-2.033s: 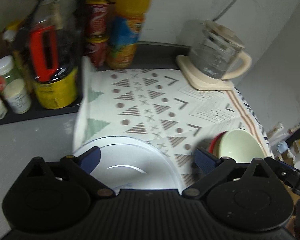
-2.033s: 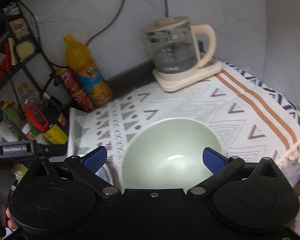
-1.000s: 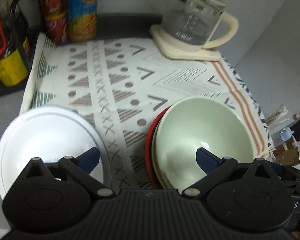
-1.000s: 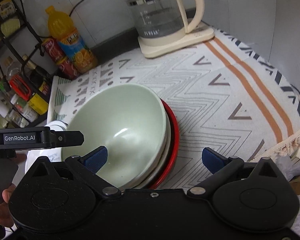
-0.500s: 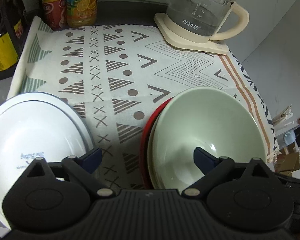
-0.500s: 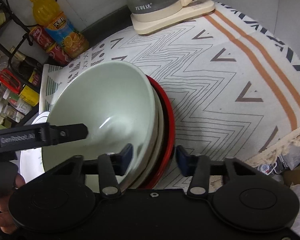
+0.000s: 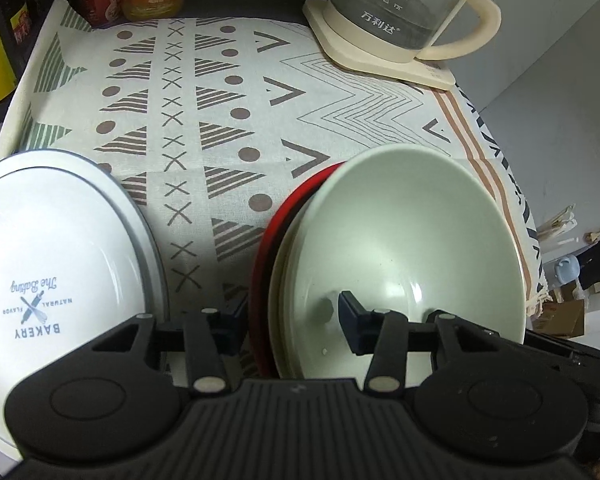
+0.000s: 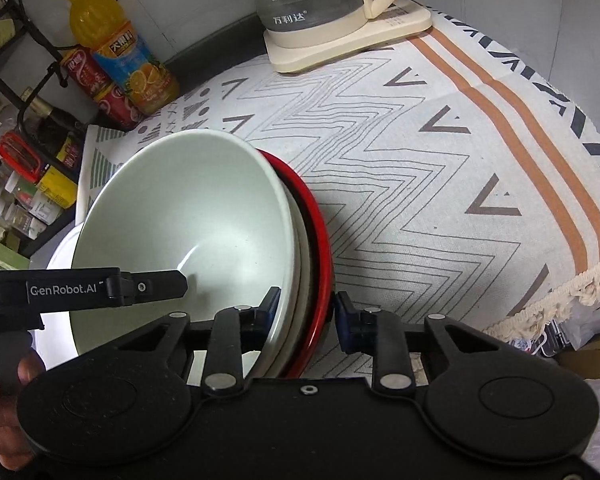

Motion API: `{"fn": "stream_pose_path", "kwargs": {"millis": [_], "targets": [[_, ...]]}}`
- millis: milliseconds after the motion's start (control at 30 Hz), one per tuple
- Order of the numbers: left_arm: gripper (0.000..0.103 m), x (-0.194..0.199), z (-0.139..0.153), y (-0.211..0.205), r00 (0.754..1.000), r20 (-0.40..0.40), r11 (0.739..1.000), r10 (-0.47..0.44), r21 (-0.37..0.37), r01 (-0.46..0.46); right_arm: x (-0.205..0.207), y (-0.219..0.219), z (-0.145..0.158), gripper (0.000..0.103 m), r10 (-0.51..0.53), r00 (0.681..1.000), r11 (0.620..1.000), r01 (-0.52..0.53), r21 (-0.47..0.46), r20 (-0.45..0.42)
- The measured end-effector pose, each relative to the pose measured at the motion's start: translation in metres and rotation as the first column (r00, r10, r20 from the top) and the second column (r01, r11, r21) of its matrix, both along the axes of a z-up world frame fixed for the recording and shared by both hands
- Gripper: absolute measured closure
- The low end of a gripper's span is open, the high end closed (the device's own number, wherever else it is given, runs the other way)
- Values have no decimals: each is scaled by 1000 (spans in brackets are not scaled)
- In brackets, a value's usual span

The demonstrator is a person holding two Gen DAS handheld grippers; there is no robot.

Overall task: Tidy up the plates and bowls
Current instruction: 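Move both tools to the nested pale green and red bowls and grip their rim, then lift and carry the nested bowls onto the plate stack with both tools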

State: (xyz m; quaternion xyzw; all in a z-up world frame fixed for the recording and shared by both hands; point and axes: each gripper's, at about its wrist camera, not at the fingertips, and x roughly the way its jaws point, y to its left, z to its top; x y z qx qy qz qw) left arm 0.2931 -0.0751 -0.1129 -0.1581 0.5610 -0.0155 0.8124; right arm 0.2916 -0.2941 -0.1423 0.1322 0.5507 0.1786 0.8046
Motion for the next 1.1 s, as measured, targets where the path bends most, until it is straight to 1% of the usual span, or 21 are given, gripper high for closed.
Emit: {"fn": "stream_pose_path", "kwargs": {"millis": [300, 467, 567, 667, 767, 900, 1100], "targets": [[57, -4, 25, 9, 998, 60, 1000, 10, 2, -10, 3, 3, 23, 77, -3, 998, 1000, 2, 25, 56], [57, -5, 44, 18, 994, 110, 999, 30, -19, -28, 6, 9, 42, 77, 0, 996, 1000, -2, 23, 93], [57, -6, 54, 23, 991, 131, 999, 37, -24, -34, 9, 13, 51, 77, -1, 993, 999, -4, 40, 115], [57, -9, 62, 28, 988, 148, 999, 46, -15, -44, 11, 21, 58, 77, 13, 991, 999, -20, 46, 134], [57, -14, 68, 37, 984, 161, 998, 70, -13, -68, 14, 28, 61, 77, 23, 992, 997, -32, 72, 125], [57, -21, 75, 50, 979, 175, 995, 101, -11, -101, 16, 40, 66, 77, 43, 990, 994, -56, 94, 134], [57, -29, 84, 68, 970, 191, 988, 150, -5, -151, 21, 61, 75, 77, 96, 982, 988, -114, 105, 162]]}}
